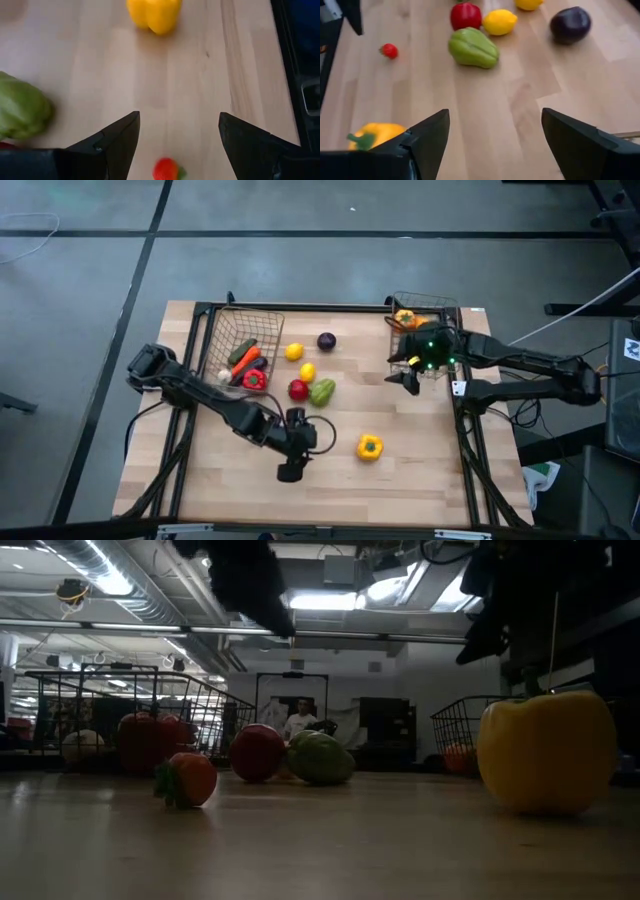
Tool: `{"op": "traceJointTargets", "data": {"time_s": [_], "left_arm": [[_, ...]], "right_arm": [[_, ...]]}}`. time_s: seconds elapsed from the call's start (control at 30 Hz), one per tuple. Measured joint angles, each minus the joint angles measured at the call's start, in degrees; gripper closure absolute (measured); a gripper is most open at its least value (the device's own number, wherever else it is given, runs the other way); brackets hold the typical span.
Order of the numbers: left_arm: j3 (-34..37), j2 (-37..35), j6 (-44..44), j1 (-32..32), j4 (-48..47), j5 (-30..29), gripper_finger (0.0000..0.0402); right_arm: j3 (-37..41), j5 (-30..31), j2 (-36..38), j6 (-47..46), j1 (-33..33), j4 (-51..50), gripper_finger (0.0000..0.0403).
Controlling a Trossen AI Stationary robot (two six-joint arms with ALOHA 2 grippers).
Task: Sort produce into baskets
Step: Put the bottom red tomato into the right gold wire basket
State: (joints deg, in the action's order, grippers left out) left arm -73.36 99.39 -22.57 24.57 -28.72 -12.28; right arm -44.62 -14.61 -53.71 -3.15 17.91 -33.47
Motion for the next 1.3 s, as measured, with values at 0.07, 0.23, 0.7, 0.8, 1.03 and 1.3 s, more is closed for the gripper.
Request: {"op": "traceJointTargets", "data": {"time_s": [0.07,0.23,0.7,0.8,1.03,1.3], "left_arm": [[0.00,0.86,-0.14,0.89,-2.18,0.98,0.0135],[0.00,1.62,-3.07,2.36,-7.68,1.23,0.0135],[0.00,8.17,-4.51,2.45,-9.28,0.90,0.0135],[0.00,9.30,-4.53,2.45,-9.49,1.10,0.0135],[0.00,10.24,-4.53,2.17,-9.56,0.82,0.0135],[0.02,12.80,-4.50,2.17,-9.22,0.71,0.0135]], "right_arm": [[0.00,0.00,0.00,-0.50,-1.52,-0.01,0.0088],[0.00,0.00,-0.02,-0.51,-5.07,0.09,0.0088],[0.00,0.00,-0.04,-1.43,-10.87,0.84,0.0088],[0.00,0.03,-0.04,-1.50,-11.26,0.86,0.0088],[0.00,1.09,-0.04,-1.55,-11.22,1.02,0.0088],[0.00,1.09,-0.04,-1.53,-11.21,1.07,0.0088]]}}
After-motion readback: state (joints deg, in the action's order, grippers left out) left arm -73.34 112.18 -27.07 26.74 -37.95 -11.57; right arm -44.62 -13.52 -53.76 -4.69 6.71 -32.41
